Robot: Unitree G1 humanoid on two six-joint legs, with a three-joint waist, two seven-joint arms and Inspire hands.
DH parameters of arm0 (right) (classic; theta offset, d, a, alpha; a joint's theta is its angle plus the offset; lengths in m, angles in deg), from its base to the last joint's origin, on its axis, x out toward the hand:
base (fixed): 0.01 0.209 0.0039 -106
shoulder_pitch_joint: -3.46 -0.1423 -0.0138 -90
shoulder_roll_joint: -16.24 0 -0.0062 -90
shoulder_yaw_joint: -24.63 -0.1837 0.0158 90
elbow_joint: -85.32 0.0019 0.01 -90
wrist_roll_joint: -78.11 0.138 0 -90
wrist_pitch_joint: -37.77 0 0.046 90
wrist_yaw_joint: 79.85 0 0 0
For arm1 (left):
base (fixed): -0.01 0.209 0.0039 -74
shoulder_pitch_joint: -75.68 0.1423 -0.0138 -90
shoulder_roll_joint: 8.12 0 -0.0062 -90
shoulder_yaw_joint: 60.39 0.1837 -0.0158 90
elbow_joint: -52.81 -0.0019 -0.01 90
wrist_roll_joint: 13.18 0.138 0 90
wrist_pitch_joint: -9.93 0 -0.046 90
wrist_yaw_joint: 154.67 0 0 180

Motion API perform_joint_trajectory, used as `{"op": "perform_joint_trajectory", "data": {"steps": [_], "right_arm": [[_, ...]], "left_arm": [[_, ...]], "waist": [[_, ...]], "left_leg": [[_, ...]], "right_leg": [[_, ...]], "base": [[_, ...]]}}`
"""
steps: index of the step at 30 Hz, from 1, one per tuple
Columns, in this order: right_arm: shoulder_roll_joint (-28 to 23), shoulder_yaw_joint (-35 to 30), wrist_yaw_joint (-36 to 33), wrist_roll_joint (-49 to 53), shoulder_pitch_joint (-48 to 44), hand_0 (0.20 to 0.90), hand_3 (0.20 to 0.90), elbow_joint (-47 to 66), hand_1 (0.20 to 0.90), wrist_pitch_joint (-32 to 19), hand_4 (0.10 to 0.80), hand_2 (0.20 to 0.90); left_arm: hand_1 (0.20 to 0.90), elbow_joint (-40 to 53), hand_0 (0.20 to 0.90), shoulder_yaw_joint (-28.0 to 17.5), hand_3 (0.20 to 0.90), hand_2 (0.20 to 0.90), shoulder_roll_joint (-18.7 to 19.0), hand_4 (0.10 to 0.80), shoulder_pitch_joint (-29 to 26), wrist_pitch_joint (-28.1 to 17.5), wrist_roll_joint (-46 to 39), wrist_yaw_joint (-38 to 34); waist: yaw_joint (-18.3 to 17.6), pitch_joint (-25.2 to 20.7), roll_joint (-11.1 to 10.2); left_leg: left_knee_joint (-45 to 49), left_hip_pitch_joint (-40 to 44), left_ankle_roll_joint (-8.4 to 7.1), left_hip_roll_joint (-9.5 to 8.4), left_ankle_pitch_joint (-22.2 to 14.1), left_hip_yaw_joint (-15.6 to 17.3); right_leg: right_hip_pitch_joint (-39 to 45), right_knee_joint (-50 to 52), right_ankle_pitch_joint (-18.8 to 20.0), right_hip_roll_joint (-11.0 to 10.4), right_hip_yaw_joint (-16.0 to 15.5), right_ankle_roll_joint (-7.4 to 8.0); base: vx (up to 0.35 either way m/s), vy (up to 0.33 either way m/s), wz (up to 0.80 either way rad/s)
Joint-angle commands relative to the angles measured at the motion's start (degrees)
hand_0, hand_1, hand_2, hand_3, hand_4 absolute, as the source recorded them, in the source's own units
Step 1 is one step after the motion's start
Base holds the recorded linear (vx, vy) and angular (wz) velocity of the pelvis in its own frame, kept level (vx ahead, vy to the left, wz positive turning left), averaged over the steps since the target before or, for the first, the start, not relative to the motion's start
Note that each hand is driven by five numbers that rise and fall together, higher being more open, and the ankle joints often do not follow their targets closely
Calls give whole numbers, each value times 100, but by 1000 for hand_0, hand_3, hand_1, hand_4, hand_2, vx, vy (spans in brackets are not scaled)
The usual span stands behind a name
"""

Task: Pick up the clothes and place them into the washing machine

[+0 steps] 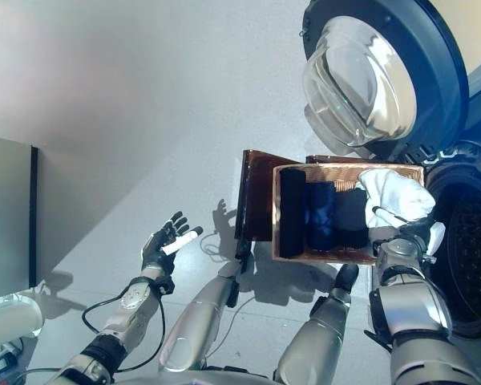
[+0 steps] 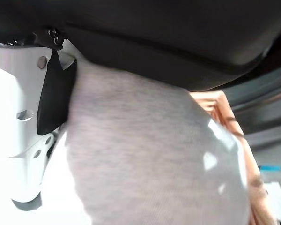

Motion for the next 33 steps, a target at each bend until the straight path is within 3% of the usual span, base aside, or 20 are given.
{"op": "perform_joint_trajectory", "data": {"steps": [1, 8, 11, 15, 21, 24, 33], "right_arm": [[-159, 202, -60, -295, -314, 200, 200, 61, 200, -104, 300, 200], [-189, -139, -192, 146, -159, 200, 200, 202, 200, -253, 300, 200], [-132, -473, -131, 773, 135, 200, 200, 663, 200, -552, 300, 200], [296, -996, -122, 1629, 756, 200, 200, 1667, 200, -1115, 300, 200], [799, -1595, 65, 2690, 1074, 200, 200, 2099, 200, -1602, 300, 200], [983, -1817, 418, 3492, 957, 200, 200, 1985, 200, -1710, 300, 200], [1095, -1559, 905, 3776, 802, 200, 200, 2313, 200, -1699, 300, 200]], "left_arm": [[900, 463, 900, -4, 900, 900, 476, 800, 11, -305, 36, -30], [900, 299, 900, -103, 900, 900, 430, 800, -10, -306, 22, -146], [900, 105, 900, -197, 900, 900, 379, 800, -84, -325, -30, -229], [900, -230, 900, -446, 900, 900, 156, 800, -213, -366, -142, -428], [900, -193, 900, -651, 900, 900, 63, 800, -100, -397, -265, -489], [900, -176, 900, -629, 900, 900, 71, 800, -154, -377, -315, -471], [900, 27, 900, -718, 900, 900, 76, 800, -64, -268, -471, -292]], "waist": [[158, -181, -98], [48, -165, -132], [-111, -162, -178], [-512, -160, -327], [-717, -190, -407], [-740, -160, -417], [-793, -39, -486]], "left_leg": [[803, -227, -445, 463, -673, -82], [633, -72, -456, 536, -670, 22], [612, -25, -476, 576, -689, 73], [593, 63, -518, 659, -734, 150], [625, 120, -569, 780, -783, 215], [1009, 9, -565, 822, -948, 190], [2162, -392, -555, 970, -1440, 90]], "right_leg": [[-15, 104, 405, -226, 361, -168], [29, -68, 461, -180, 407, -146], [32, -95, 454, -158, 455, -148], [-5, -125, 467, -68, 556, -165], [14, -199, 465, 12, 572, -161], [-135, 139, 285, 88, 698, -214], [-649, 1319, -296, 269, 1002, -401]], "base": [[0, 0, 0], [15, 8, -6], [8, 4, -1], [11, 0, -3], [9, -18, -20], [-22, -20, -20], [-26, -25, -11]]}}
